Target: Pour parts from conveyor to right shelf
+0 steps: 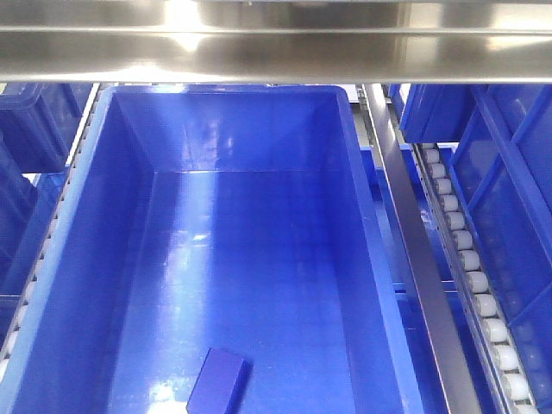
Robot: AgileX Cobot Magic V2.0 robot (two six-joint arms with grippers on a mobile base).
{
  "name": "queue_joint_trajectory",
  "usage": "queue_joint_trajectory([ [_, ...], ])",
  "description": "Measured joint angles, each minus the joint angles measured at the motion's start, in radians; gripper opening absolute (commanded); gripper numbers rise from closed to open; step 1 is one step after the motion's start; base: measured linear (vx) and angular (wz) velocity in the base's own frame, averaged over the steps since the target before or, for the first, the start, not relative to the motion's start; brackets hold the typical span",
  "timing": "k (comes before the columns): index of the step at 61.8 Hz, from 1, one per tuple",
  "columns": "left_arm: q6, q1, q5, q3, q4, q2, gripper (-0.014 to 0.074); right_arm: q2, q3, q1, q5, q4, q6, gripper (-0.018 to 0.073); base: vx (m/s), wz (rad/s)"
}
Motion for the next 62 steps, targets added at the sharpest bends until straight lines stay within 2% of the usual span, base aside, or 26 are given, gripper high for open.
queue_joint_trajectory([
  [5,0.0,0.027,0.0,0.01,-0.001,-0.003,-0.0007,0.0,0.0,0.0,0.0,0.0,0.0,-0.0009,0.0,0.0],
  [11,-0.001,0.128,-0.017,0.014,0.013,-0.023,-0.0007,0.0,0.0,0.0,0.0,0.0,0.0,-0.0009,0.0,0.0],
  [17,-0.001,0.242,-0.082,0.049,0.02,-0.055,-0.0007,0.0,0.0,0.0,0.0,0.0,0.0,-0.0009,0.0,0.0],
  [27,-0.001,0.41,-0.346,0.217,0.014,-0.093,-0.0007,0.0,0.0,0.0,0.0,0.0,0.0,-0.0009,0.0,0.0],
  [33,-0.011,0.478,-0.531,0.339,0.008,-0.099,-0.0007,0.0,0.0,0.0,0.0,0.0,0.0,-0.0009,0.0,0.0],
  [40,-0.042,0.504,-0.674,0.416,0.008,-0.099,-0.0007,0.0,0.0,0.0,0.0,0.0,0.0,-0.0009,0.0,0.0],
  [44,-0.048,0.504,-0.71,0.417,0.025,-0.099,-0.0007,0.0,0.0,0.0,0.001,0.0,0.0,-0.0009,0.0,0.0],
  [52,-0.049,0.517,-0.735,0.419,0.072,-0.099,-0.0007,0.0,0.0,0.0,0.0,0.0,0.0,-0.0009,0.0,0.0],
  [62,-0.049,0.559,-0.722,0.42,0.087,-0.099,-0.0006,0.0,0.0,0.0,0.0,0.0,0.0,-0.0009,0.0,0.0],
])
